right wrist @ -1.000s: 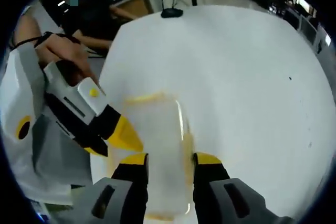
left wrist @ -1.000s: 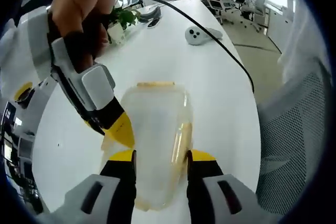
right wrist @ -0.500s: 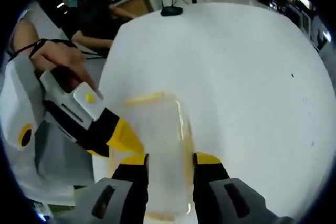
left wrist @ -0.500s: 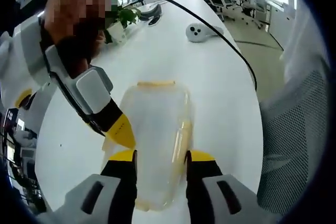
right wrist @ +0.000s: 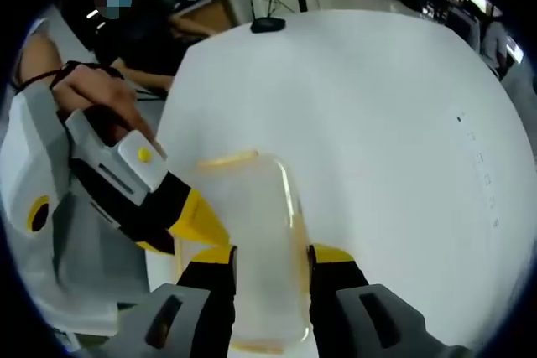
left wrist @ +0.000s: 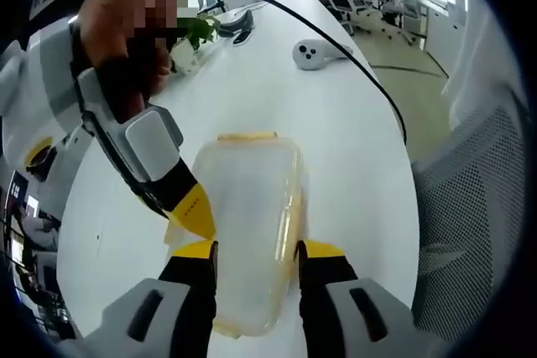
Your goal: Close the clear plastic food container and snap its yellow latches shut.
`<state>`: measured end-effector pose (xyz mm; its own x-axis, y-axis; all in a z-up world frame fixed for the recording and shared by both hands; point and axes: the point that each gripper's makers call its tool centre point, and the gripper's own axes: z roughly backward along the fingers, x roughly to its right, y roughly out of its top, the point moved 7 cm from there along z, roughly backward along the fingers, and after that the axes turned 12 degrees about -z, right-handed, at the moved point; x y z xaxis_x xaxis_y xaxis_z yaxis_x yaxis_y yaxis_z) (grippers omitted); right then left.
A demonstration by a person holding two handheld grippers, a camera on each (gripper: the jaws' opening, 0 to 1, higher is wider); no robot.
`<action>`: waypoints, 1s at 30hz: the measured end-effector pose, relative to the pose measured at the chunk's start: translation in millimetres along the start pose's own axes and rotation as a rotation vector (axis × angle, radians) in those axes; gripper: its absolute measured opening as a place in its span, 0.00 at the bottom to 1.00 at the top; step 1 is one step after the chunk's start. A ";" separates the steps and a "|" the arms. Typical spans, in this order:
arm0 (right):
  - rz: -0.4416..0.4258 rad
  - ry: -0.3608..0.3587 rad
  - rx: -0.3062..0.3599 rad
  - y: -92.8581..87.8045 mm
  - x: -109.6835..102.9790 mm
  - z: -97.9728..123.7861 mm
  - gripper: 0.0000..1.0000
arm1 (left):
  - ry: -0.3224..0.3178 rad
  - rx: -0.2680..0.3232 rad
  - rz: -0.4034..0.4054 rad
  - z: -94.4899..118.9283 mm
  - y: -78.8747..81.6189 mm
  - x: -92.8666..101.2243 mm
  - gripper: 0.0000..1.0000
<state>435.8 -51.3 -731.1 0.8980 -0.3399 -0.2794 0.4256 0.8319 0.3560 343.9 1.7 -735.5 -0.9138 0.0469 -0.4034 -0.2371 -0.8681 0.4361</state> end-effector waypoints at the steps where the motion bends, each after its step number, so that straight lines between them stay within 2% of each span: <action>1: 0.002 -0.005 0.002 -1.0 -0.6 0.7 0.32 | 0.000 0.002 0.003 -0.1 -0.2 0.1 0.38; 4: 0.009 -0.020 0.014 -1.4 -0.9 1.0 0.32 | -0.003 0.008 0.013 0.5 0.0 -0.5 0.38; 10: 0.009 -0.049 0.042 -3.1 -2.9 2.5 0.33 | -0.026 0.003 -0.025 0.6 0.0 -0.4 0.39; 13: 0.022 -0.090 0.061 -2.9 -2.0 4.2 0.37 | -0.039 0.005 -0.011 1.6 0.9 0.1 0.42; 15: 0.033 -0.099 0.057 -3.8 -4.0 5.6 0.39 | -0.055 0.014 0.026 2.7 1.6 -0.4 0.43; 17: 0.044 -0.126 0.066 -4.5 -3.4 6.3 0.44 | -0.065 0.014 0.038 3.0 2.2 -1.3 0.45; 24: 0.018 -0.140 0.102 -9.0 -5.8 10.7 0.48 | -0.091 0.000 0.030 4.5 1.4 1.1 0.51; 28: 0.014 -0.141 0.110 -9.6 -8.3 12.6 0.50 | -0.103 0.003 0.075 6.1 0.5 -0.8 0.53; 30: 0.021 -0.147 0.109 -10.8 -7.5 13.0 0.51 | -0.104 -0.005 0.067 6.6 -0.7 -0.7 0.53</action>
<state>425.9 -63.4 -721.2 0.9101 -0.3900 -0.1404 0.4090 0.7899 0.4570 342.6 5.5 -730.3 -0.9570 0.0397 -0.2874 -0.1730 -0.8733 0.4554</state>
